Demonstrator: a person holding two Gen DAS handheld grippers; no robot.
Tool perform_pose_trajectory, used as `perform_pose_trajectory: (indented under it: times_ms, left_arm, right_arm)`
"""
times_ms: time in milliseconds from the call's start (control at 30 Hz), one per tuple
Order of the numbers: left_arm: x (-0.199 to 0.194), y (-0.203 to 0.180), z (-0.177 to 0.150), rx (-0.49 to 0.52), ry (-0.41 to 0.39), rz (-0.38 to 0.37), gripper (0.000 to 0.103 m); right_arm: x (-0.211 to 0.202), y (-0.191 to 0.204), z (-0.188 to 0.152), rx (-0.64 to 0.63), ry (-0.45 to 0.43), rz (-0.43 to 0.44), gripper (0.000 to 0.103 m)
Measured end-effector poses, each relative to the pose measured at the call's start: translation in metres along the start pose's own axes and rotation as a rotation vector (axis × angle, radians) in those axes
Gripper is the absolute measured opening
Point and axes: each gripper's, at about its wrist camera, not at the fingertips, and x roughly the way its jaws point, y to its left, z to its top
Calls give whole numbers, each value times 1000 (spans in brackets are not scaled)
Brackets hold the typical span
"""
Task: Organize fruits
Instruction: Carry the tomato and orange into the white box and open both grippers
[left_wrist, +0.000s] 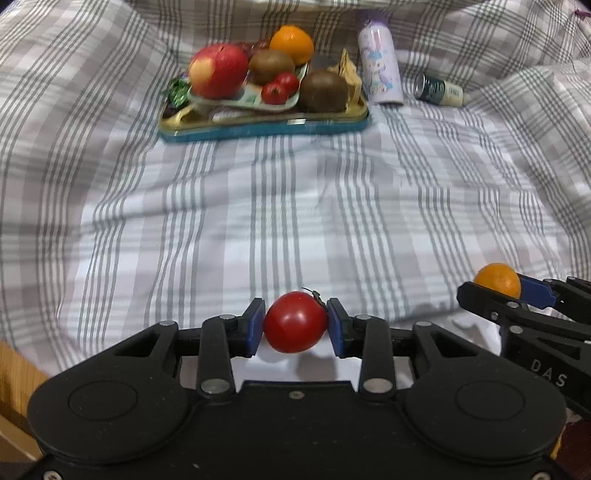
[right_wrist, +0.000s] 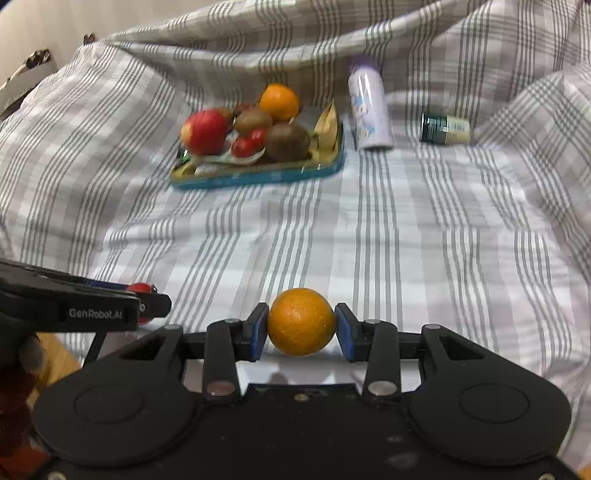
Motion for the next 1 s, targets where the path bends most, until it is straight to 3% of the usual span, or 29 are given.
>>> perform_pose_trajectory:
  times_ms: [367, 733, 1000]
  left_arm:
    - [9, 5, -43, -34, 69, 50, 44]
    - [7, -6, -46, 7, 43, 72, 45]
    - [-6, -9, -54, -22, 30, 63, 45]
  right_arm:
    - [3, 8, -51, 8, 116, 10, 41]
    - [12, 18, -50, -17, 116, 8, 41]
    - [-3, 14, -51, -15, 93, 6, 42]
